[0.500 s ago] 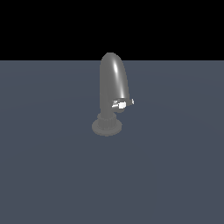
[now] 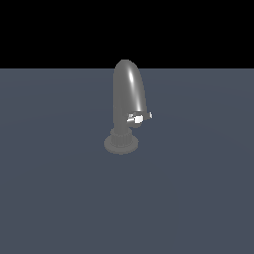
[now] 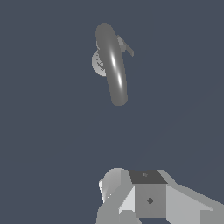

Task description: Turn on the faucet by rotating a designated handle.

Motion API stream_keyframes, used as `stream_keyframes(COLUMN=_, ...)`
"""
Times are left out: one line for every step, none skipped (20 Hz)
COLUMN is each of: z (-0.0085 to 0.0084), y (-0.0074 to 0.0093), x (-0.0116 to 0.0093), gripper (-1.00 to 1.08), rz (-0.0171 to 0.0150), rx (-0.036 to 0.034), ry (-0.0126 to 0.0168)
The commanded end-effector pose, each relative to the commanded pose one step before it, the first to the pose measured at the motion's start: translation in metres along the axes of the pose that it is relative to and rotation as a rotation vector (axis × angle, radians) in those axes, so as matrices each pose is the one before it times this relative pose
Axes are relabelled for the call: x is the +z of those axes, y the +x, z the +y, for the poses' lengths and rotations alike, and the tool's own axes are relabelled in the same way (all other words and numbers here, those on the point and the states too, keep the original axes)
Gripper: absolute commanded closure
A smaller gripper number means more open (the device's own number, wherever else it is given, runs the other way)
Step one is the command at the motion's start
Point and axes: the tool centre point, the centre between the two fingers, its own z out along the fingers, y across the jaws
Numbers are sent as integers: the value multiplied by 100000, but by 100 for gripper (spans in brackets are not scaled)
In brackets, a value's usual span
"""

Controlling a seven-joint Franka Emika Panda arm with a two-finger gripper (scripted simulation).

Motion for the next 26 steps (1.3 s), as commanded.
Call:
stream_keyframes(z=-164, y=471, x=8, gripper=108, rz=-1658, rx=1213, ry=451)
stream_keyframes(z=-85, y=240, x=-4, gripper=108, rz=-836, rx=625, ry=234)
stream_keyframes(z=-92, y=265, x=-4, gripper=108, rz=-920, rx=689, ry=258)
stream_keyframes(z=-101, y=288, x=-5, gripper=108, rz=-1002, rx=750, ry=281)
stream_keyframes(z=-108, y=313, x=-5, gripper=108, rz=-1087, rx=814, ry=304)
stream_keyframes(z=-117, y=337, x=-5, gripper=108, rz=-1171, rx=877, ry=328)
stream_keyframes(z=-125, y=361, x=-6, gripper=108, rz=-1257, rx=941, ry=352)
stream_keyframes(z=-133, y=386, x=-6, gripper=108, rz=-1344, rx=1007, ry=376)
stream_keyframes(z=-141, y=411, x=-7, gripper=108, rz=-1431, rx=1073, ry=400)
stream_keyframes(z=-149, y=437, x=-7, gripper=108, rz=-1521, rx=1140, ry=425)
stream_keyframes(z=-156, y=457, x=-8, gripper=108, rz=-1592, rx=1193, ry=444)
stream_keyframes(z=-160, y=472, x=-8, gripper=108, rz=-1643, rx=1232, ry=458)
stream_keyframes(z=-161, y=475, x=-8, gripper=108, rz=-1655, rx=1241, ry=460)
stream_keyframes(z=-162, y=477, x=-9, gripper=108, rz=-1662, rx=1247, ry=462)
stream_keyframes(z=-162, y=479, x=-9, gripper=108, rz=-1671, rx=1253, ry=464)
stream_keyframes(z=-162, y=481, x=-9, gripper=108, rz=-1678, rx=1259, ry=466)
stream_keyframes(z=-162, y=483, x=-9, gripper=108, rz=-1686, rx=1265, ry=468)
stream_keyframes(z=-163, y=486, x=-10, gripper=108, rz=-1694, rx=1271, ry=469)
stream_keyframes(z=-163, y=487, x=-10, gripper=108, rz=-1701, rx=1277, ry=471)
stream_keyframes(z=-164, y=489, x=-10, gripper=108, rz=-1709, rx=1282, ry=473)
stream_keyframes(z=-164, y=491, x=-11, gripper=108, rz=-1715, rx=1288, ry=474)
stream_keyframes(z=-164, y=493, x=-11, gripper=108, rz=-1723, rx=1293, ry=476)
stream_keyframes(z=-165, y=495, x=-11, gripper=108, rz=-1730, rx=1298, ry=478)
stream_keyframes(z=-165, y=497, x=-12, gripper=108, rz=-1737, rx=1303, ry=480)
stream_keyframes(z=-166, y=499, x=-12, gripper=108, rz=-1744, rx=1308, ry=482)
stream_keyframes(z=-166, y=500, x=-12, gripper=108, rz=-1749, rx=1312, ry=483)
